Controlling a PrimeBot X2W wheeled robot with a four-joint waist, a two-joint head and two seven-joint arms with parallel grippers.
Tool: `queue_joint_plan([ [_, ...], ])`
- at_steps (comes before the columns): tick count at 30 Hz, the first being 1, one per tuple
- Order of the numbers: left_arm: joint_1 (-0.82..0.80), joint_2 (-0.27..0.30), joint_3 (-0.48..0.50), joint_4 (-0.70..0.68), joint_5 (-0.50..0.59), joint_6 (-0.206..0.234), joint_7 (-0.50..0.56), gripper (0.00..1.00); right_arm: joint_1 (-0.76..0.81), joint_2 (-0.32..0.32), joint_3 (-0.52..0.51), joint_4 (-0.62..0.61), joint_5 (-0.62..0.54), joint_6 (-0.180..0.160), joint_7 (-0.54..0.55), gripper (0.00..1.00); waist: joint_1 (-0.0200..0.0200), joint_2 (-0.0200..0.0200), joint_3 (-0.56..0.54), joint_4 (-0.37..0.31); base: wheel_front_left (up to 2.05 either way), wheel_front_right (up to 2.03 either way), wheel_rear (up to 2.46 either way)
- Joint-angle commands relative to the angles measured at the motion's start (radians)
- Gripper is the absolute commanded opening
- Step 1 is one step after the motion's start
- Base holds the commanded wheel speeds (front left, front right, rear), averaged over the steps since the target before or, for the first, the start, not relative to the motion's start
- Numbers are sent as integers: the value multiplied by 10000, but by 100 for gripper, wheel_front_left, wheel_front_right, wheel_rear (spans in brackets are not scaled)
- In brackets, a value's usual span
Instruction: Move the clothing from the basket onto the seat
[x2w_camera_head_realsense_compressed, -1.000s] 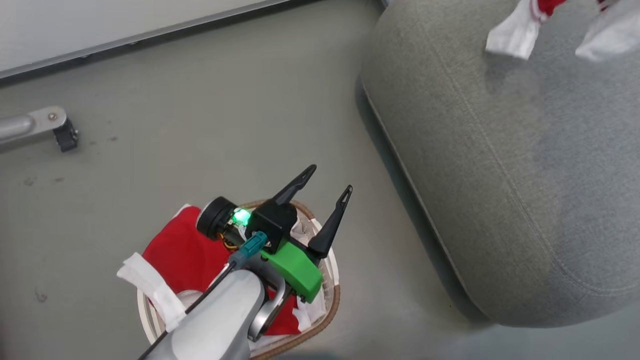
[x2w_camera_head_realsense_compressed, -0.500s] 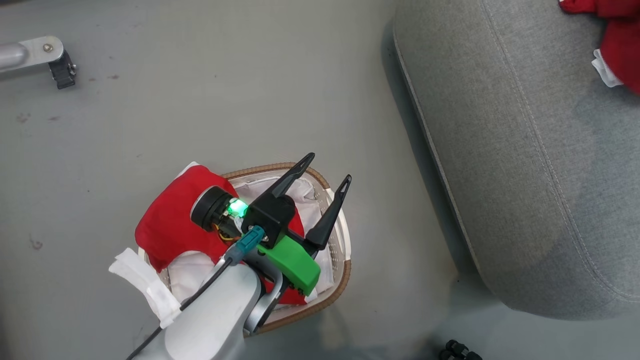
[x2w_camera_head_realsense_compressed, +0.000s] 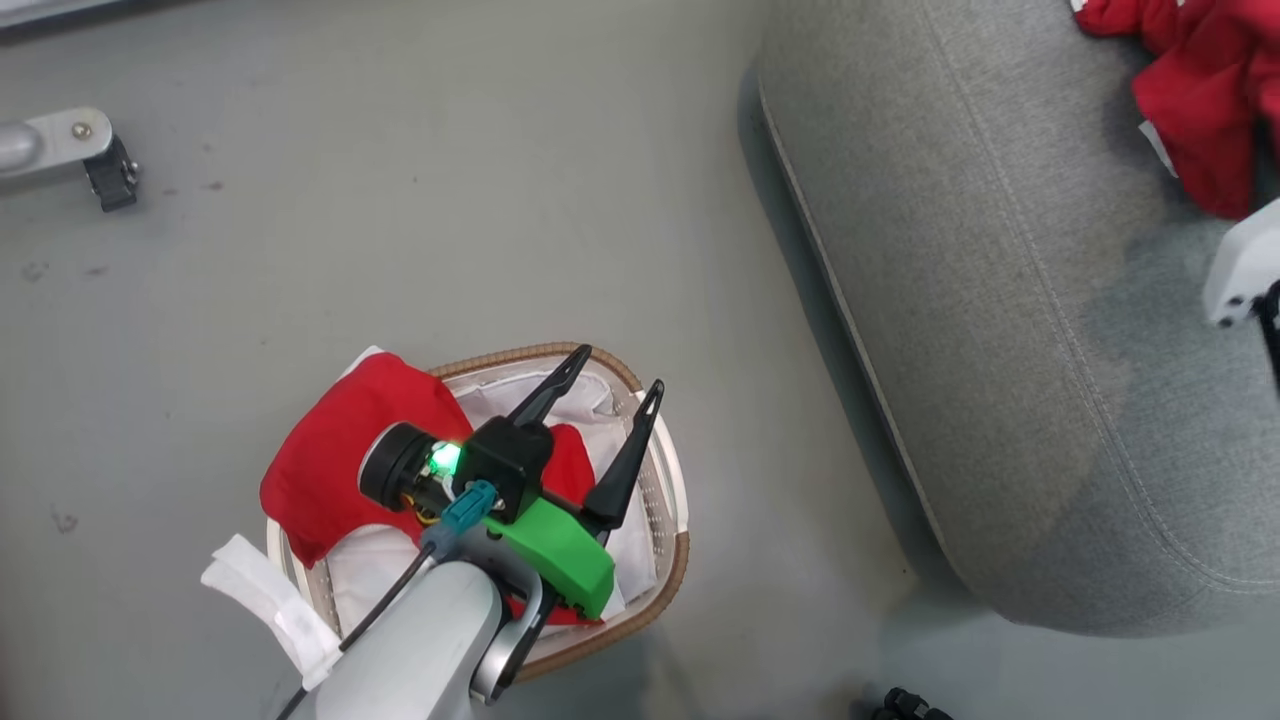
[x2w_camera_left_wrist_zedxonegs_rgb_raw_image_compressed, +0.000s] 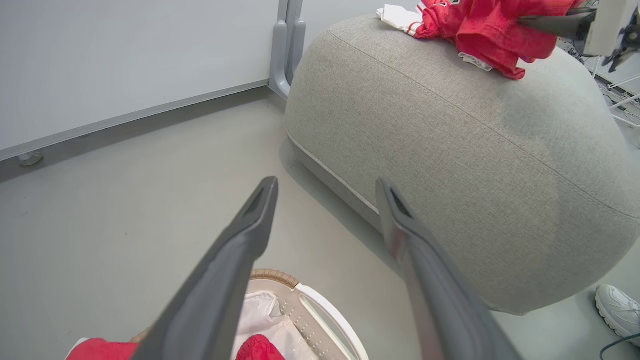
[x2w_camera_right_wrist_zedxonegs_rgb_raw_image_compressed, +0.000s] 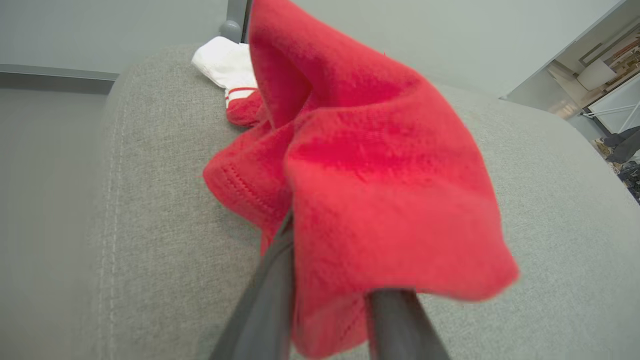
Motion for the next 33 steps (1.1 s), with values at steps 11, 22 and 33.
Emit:
queue_joint_plan([
  [11,536,-302,283,416,-299,-19,-346,100,2691,414,576,-2043,1022,-14,-50,100,-1,-1,-1429,264,0,0,0],
  [22,1231,-553,1119,305,-451,-25,-387,100,4724,617,-68,-3843,1236,-14,-41,100,-1,-1,-2879,1092,0,0,0],
  [33,2509,-632,2639,-131,-157,66,-376,100,5168,1022,-31,-5382,975,-14,208,100,-1,-1,-4163,2078,0,0,0],
])
